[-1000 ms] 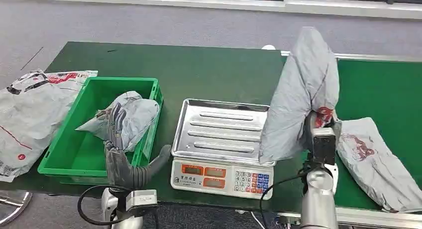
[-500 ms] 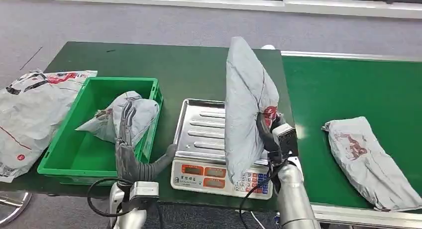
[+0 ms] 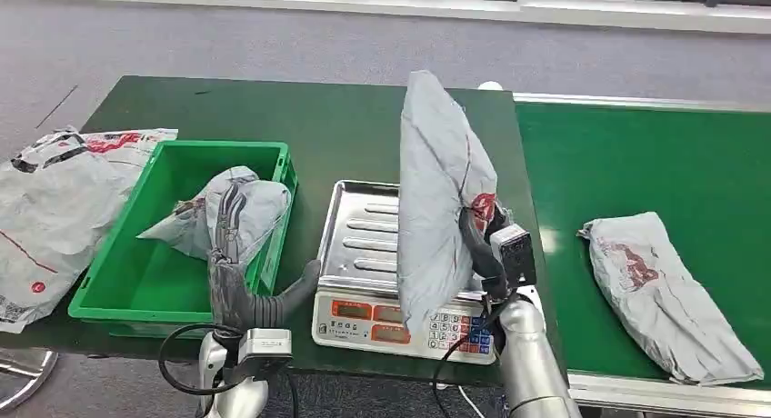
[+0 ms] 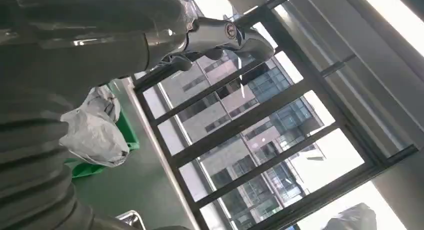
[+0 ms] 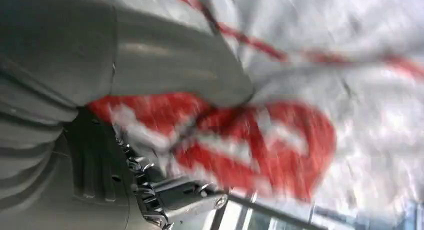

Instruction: Moved the parcel from conveyor to table for the left to box.

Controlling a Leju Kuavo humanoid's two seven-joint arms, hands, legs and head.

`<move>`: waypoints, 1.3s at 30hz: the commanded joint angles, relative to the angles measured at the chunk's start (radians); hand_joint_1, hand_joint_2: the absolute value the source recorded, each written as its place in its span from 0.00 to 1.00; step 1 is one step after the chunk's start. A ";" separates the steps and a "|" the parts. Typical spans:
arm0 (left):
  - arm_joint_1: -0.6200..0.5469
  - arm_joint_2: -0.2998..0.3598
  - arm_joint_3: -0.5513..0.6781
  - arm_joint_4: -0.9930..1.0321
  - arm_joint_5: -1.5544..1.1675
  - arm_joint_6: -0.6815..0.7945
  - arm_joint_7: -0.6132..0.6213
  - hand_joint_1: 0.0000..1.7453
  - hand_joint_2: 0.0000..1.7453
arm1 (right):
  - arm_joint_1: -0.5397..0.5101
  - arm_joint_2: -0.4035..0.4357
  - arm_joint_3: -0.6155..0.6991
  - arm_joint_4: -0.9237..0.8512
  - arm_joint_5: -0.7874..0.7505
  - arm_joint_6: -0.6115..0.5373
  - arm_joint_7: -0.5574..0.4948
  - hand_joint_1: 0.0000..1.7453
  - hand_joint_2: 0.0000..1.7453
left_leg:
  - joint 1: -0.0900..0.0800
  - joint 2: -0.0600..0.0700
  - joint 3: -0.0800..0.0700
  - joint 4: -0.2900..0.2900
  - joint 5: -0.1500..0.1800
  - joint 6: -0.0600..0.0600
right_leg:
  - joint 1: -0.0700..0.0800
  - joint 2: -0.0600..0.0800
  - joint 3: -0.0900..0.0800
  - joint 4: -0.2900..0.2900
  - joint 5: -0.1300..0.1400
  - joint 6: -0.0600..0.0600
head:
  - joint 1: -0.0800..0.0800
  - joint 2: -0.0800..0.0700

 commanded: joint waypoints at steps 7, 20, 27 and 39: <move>-0.043 -0.023 -0.009 0.053 0.001 0.000 0.005 0.00 1.00 | -0.005 -0.021 0.035 0.020 -0.006 -0.029 0.012 0.00 1.00 | 0.001 -0.001 0.003 -0.002 0.001 -0.001 | 0.001 -0.002 0.003 -0.003 0.000 -0.001 | 0.000 0.000; -0.052 -0.008 -0.020 0.083 0.011 0.021 -0.001 0.00 1.00 | 0.005 -0.030 0.046 0.004 0.136 -0.219 0.053 0.00 1.00 | 0.001 -0.002 0.001 -0.001 0.001 0.000 | 0.001 -0.003 0.002 -0.002 0.000 -0.001 | 0.000 0.000; -0.094 -0.006 -0.038 0.093 0.008 -0.009 0.004 0.00 1.00 | 0.094 0.016 0.065 -0.236 0.283 -0.622 -0.031 0.00 1.00 | 0.001 -0.003 0.001 -0.001 0.000 -0.001 | 0.001 -0.003 0.002 -0.001 0.000 -0.001 | 0.000 0.000; -0.540 -0.073 0.026 0.691 0.045 -0.125 0.080 0.00 1.00 | 0.313 0.071 0.342 -1.192 0.477 -0.676 -0.031 0.00 1.00 | 0.000 -0.011 0.000 -0.001 0.003 -0.001 | 0.000 -0.011 0.003 -0.001 -0.001 -0.001 | 0.001 0.000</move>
